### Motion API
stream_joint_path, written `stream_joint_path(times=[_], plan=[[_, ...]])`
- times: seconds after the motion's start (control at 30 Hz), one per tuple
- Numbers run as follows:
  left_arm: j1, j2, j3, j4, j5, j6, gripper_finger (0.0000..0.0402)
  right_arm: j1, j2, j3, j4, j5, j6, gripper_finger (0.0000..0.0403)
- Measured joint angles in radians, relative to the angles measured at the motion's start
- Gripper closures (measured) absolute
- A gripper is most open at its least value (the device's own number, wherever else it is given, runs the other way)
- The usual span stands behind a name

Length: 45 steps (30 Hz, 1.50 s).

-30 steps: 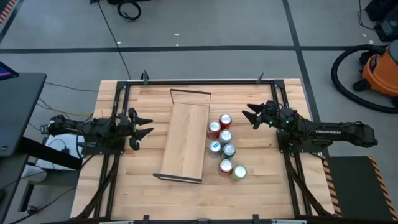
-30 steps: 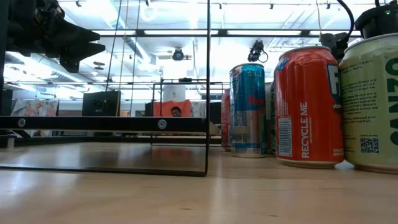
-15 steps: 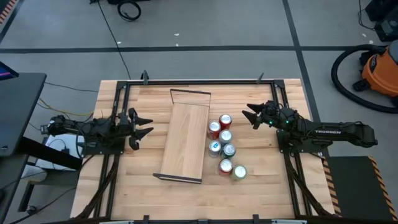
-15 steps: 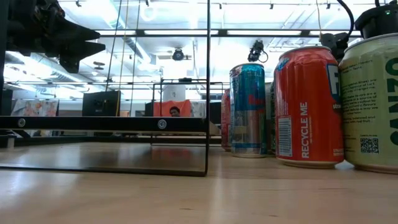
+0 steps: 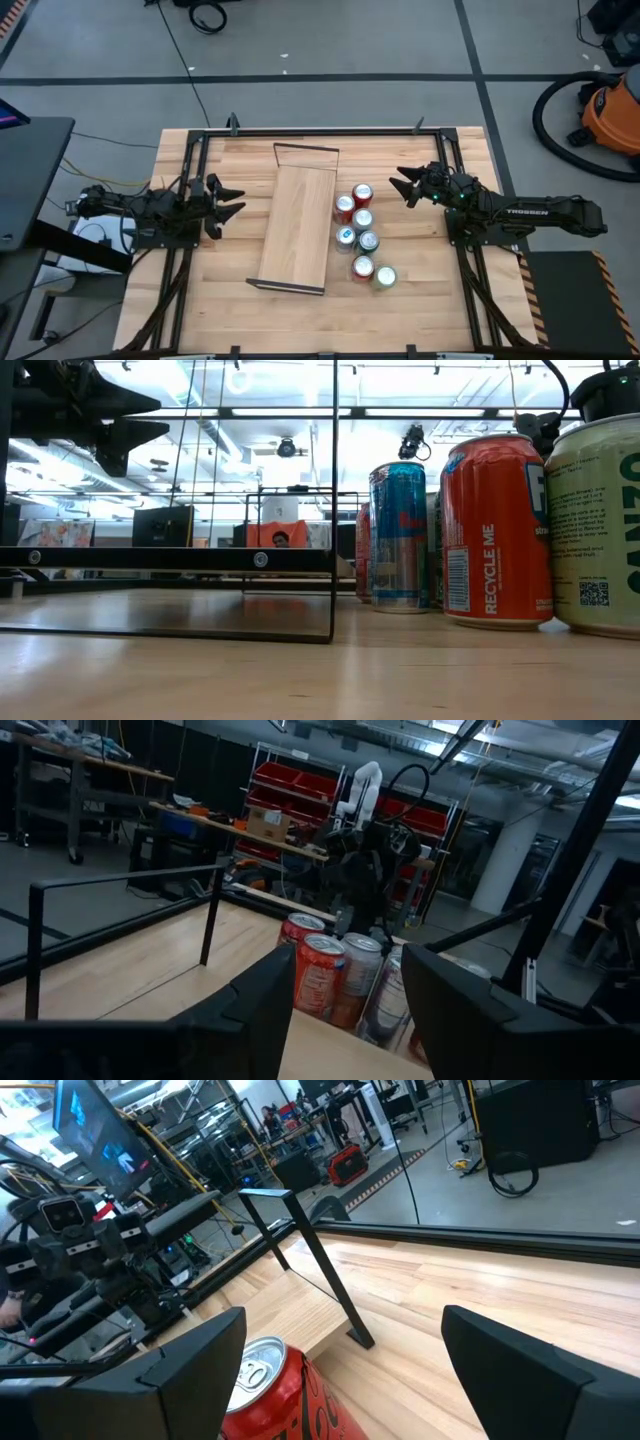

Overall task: Place canned beverage on shelf
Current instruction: Put the top orange soda can on the shelf

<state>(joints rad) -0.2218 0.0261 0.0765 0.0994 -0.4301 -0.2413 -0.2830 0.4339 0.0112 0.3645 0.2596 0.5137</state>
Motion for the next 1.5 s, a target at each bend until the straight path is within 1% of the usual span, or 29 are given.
stream_joint_path(times=[0.1,0.2,0.37,0.47,0.53,0.67,0.77,0.83,1.0,1.07,1.13,1.23,1.3,1.4,1.5], plan=[[0.0,0.0,0.0,0.005,-0.003,0.0,0.0208,0.0,0.0,0.0,0.0,0.0,0.0,0.0056],[0.001,0.0,0.0,0.048,-0.029,0.009,0.0208,0.0,0.0,0.0,0.0,0.0,0.0,0.0056],[0.001,0.001,0.0,0.14,-0.032,0.118,0.0208,0.0,0.0,0.0,0.001,0.001,0.0,0.0056],[0.001,0.008,0.0,0.155,-0.02,0.13,0.0208,-0.001,0.0,0.0,0.046,0.053,-0.014,0.0056],[0.001,0.038,0.0,0.158,-0.019,0.132,0.0208,-0.001,0.0,0.0,0.099,0.091,-0.016,0.0056],[0.001,0.151,0.011,0.183,-0.017,0.125,0.0208,-0.001,0.0,0.0,0.213,0.106,-0.012,0.0056],[0.005,0.266,0.058,0.187,-0.016,0.126,0.0208,-0.001,0.0,0.0,0.28,0.128,-0.011,0.0056],[0.016,0.346,0.101,0.19,-0.013,0.126,0.0208,-0.001,0.0,0.0,0.3,0.14,-0.011,0.0056],[0.056,0.531,0.211,0.184,-0.013,0.155,0.0208,-0.001,0.001,0.0,0.302,0.131,-0.001,0.0056],[0.07,0.6,0.253,0.179,-0.013,0.157,0.0208,-0.001,0.004,0.0,0.307,0.1,0.011,0.0056],[0.079,0.663,0.293,0.171,-0.009,0.16,0.0208,-0.001,0.004,0.0,0.308,0.044,0.007,0.0056],[0.094,0.751,0.347,0.16,0.028,0.19,0.0208,-0.001,0.016,0.0,0.308,-0.053,-0.005,0.0056],[0.104,0.806,0.385,0.147,0.055,0.209,0.0208,-0.001,0.028,0.0,0.307,-0.097,-0.003,0.0056],[0.127,0.883,0.441,0.111,0.093,0.224,0.0208,-0.001,0.055,0.0,0.308,-0.105,0.014,0.0056],[0.159,0.961,0.498,0.073,0.151,0.231,0.0208,-0.001,0.083,0.0,0.314,-0.121,-0.025,0.0056]])
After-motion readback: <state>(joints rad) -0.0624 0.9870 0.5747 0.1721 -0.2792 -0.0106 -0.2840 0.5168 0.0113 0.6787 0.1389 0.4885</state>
